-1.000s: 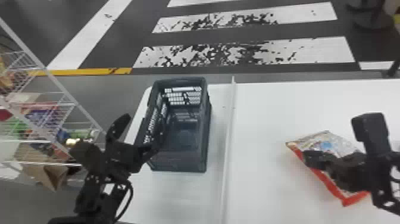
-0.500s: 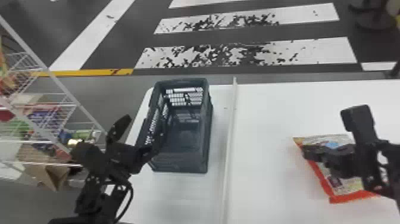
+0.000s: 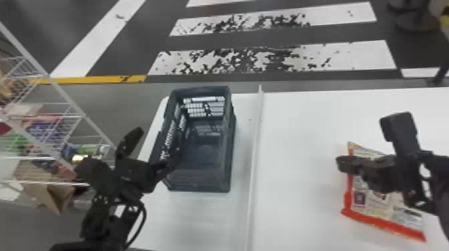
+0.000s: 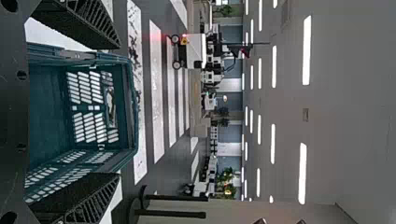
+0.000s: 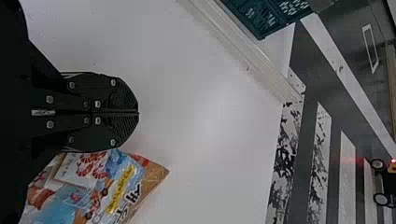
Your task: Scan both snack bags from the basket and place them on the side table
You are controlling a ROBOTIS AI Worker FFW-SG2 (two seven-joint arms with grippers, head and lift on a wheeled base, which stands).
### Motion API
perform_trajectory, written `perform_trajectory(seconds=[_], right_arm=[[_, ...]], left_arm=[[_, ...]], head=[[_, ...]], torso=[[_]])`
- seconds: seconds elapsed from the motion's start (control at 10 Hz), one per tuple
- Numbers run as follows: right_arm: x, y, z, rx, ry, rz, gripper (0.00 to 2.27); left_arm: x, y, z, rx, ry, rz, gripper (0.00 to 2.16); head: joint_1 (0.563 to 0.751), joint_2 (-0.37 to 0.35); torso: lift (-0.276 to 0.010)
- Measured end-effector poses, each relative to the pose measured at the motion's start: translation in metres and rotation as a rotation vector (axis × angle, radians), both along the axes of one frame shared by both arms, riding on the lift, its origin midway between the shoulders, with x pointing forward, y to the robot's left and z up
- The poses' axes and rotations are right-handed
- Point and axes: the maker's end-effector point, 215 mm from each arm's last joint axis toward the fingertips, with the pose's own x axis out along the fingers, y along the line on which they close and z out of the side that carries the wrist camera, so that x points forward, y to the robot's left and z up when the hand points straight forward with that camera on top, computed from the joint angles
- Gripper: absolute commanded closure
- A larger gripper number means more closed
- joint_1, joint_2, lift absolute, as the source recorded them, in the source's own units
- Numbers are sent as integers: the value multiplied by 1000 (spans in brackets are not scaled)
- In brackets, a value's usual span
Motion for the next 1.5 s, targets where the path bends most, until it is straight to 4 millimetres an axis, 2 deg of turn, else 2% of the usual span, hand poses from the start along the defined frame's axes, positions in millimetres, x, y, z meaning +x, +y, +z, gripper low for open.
perform_trajectory(seconds=[0.2, 0.3, 0.4, 0.5, 0.7, 1.1, 1.5], right_arm=[[-11, -11, 29, 13, 0, -33, 2250], [-21, -22, 35, 14, 22, -58, 2250], [-32, -38, 33, 13, 47, -85, 2250], [-42, -51, 26, 10, 66, -103, 2250], [-57, -64, 10, -10, 92, -110, 2250], [-76, -55, -35, -11, 126, -39, 2250], [-65, -72, -38, -53, 99, 53, 2250]], left_arm=[[0, 0, 0, 1, 1, -1, -2], [0, 0, -1, 2, 3, -2, -2], [0, 1, -1, 2, 5, -2, -2], [1, 0, -3, 0, 8, -3, -2], [2, -2, -5, -3, 13, -6, -2], [2, -2, -8, -7, 18, -8, -2], [3, -3, -9, -7, 21, -12, -2]], head=[[695, 236], [695, 223], [695, 207], [695, 198], [695, 175], [695, 190], [695, 168]], torso=[[-75], [-75], [-75], [-75], [-75], [-75], [-75]])
